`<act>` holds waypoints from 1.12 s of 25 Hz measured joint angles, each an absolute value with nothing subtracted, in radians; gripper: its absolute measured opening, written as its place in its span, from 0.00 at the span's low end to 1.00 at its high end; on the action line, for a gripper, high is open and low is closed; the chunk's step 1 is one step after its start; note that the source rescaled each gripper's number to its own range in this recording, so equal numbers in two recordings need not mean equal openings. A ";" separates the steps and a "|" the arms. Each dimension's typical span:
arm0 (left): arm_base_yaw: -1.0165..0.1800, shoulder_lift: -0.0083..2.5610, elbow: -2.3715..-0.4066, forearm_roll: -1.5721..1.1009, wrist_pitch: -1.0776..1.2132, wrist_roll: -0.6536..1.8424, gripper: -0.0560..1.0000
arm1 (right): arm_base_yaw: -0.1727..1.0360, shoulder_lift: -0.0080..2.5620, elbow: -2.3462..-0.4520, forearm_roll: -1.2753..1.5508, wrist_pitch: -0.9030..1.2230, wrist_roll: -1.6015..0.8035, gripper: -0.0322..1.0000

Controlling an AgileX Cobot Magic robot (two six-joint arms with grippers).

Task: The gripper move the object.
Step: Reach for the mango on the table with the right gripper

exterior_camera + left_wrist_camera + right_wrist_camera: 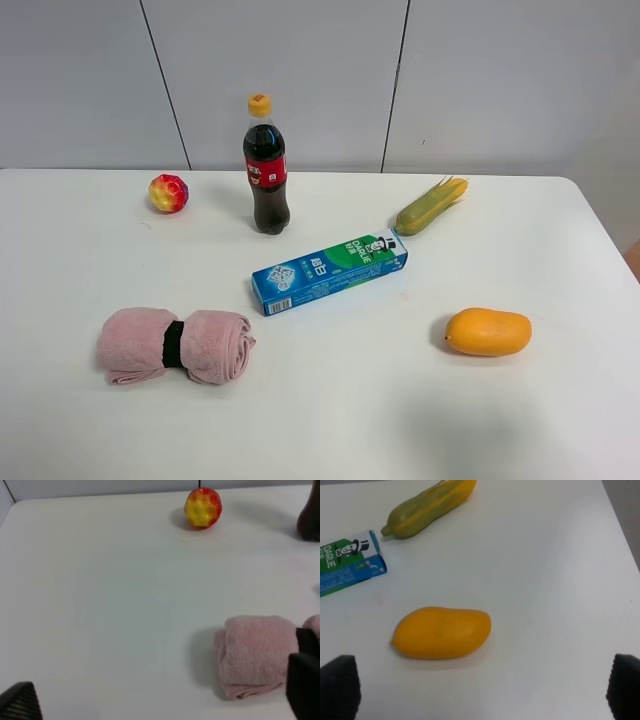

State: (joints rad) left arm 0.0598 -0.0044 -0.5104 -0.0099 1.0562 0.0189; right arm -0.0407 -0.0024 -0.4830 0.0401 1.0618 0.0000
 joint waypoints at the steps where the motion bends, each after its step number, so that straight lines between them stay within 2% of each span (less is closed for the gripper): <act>1: 0.060 -0.004 -0.510 -0.010 1.056 0.019 1.00 | -0.041 0.002 -0.483 0.040 1.062 0.000 1.00; 9: 0.060 -0.004 -0.510 -0.010 1.056 0.019 1.00 | -0.041 0.216 -0.505 0.044 1.083 0.022 1.00; 21: 0.060 -0.004 -0.510 -0.010 1.056 0.019 1.00 | -0.041 0.618 -0.903 0.063 1.209 0.218 1.00; 28: 0.060 -0.004 -0.510 -0.010 1.056 0.019 1.00 | -0.041 0.763 -0.944 0.085 1.218 0.332 1.00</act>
